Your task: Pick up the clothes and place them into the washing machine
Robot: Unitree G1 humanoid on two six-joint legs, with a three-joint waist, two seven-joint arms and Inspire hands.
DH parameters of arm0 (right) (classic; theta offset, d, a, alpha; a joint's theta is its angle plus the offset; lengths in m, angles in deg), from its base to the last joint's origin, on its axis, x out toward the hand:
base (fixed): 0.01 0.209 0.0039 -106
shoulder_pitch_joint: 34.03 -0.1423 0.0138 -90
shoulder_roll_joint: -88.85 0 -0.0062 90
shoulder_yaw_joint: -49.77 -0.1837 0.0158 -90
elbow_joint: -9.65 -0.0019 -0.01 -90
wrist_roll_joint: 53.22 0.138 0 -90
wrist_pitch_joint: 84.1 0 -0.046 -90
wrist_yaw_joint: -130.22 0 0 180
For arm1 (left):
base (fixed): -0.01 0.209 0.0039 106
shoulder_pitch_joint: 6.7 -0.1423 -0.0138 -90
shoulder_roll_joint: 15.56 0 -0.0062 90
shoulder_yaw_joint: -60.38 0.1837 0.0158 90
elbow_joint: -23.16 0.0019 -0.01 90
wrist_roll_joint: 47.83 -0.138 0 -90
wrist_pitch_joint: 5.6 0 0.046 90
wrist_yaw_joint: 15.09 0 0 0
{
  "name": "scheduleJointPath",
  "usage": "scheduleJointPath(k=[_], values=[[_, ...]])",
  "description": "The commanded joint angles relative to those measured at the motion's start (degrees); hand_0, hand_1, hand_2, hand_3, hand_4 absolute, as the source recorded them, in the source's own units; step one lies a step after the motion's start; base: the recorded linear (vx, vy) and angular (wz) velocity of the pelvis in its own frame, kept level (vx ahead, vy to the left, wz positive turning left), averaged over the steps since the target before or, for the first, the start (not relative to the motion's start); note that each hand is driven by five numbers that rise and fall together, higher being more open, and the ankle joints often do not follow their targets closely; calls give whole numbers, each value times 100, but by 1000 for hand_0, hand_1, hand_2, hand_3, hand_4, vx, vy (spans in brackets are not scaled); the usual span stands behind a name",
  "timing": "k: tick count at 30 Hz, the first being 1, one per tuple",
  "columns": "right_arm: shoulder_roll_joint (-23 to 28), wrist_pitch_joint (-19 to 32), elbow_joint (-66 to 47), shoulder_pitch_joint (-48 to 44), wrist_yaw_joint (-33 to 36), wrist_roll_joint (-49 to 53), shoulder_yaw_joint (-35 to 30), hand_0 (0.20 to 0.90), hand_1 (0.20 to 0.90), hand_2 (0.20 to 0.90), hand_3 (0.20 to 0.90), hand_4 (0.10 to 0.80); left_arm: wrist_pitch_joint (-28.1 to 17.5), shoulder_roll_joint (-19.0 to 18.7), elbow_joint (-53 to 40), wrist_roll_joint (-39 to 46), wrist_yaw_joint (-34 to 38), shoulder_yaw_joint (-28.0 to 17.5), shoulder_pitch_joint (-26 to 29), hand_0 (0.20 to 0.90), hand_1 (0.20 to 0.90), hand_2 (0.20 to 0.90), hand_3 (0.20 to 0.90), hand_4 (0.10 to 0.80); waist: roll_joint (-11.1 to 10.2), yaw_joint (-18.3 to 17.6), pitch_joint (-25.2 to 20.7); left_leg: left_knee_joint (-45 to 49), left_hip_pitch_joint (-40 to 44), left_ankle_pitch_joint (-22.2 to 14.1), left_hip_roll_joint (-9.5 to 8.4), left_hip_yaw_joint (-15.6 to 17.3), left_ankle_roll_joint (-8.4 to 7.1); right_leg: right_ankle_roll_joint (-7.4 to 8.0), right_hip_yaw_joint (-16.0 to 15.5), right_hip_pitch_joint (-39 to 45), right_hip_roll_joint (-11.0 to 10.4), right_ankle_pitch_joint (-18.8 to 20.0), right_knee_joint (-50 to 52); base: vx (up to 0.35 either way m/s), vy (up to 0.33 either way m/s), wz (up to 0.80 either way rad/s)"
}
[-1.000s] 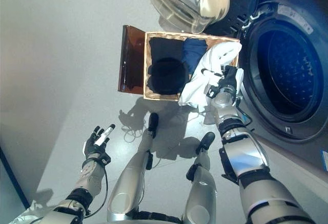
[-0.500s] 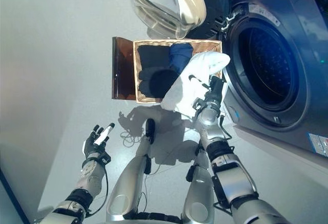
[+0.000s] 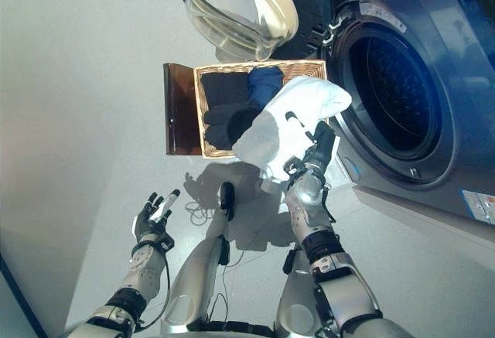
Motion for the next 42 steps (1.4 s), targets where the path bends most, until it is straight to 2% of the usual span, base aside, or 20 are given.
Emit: scheduleJointPath(k=[1,9,14,23,30,42], values=[[-38,1103,-580,-355,-50,544,-379,200,200,200,200,300,-307,-44,113,-4,123,192,-291,900,900,900,900,800,234,-101,-423,50,117,-372,-132,-146,-307,193,412,217,-273,-622,429,33,-9,1],[106,1551,-218,-1041,-94,1547,-995,200,200,200,200,300,-274,-39,225,82,45,271,-319,900,900,900,900,800,393,-81,-467,12,184,-451,-167,-113,-315,190,464,197,-283,-719,478,15,-4,-5],[383,1668,45,-1452,-113,1926,-1241,200,200,200,200,300,-269,-50,265,141,-18,304,-354,900,900,900,900,800,480,-59,-505,-24,155,-438,-175,-99,-315,184,525,114,-285,-716,490,0,0,0],[1077,1624,619,-2101,-59,2092,-1423,200,200,200,200,300,-274,-86,278,162,-114,326,-398,900,900,900,900,800,579,-39,-499,-48,90,-441,-194,-61,-323,177,637,-41,-271,-732,550,6,-4,-5],[2032,1463,1421,-2931,-59,2357,-1507,200,200,200,200,300,-331,-177,159,268,-274,383,-484,900,900,900,900,800,733,32,-482,-49,6,-443,-244,-26,-337,189,707,-190,-300,-733,595,0,1,0],[2917,1427,2326,-3918,-210,3086,-1449,200,200,200,200,300,-341,-185,104,389,-380,557,-425,900,900,900,900,800,950,118,-491,-49,-178,-414,-313,-21,-374,204,791,-431,-341,-734,662,4,2,-3]])
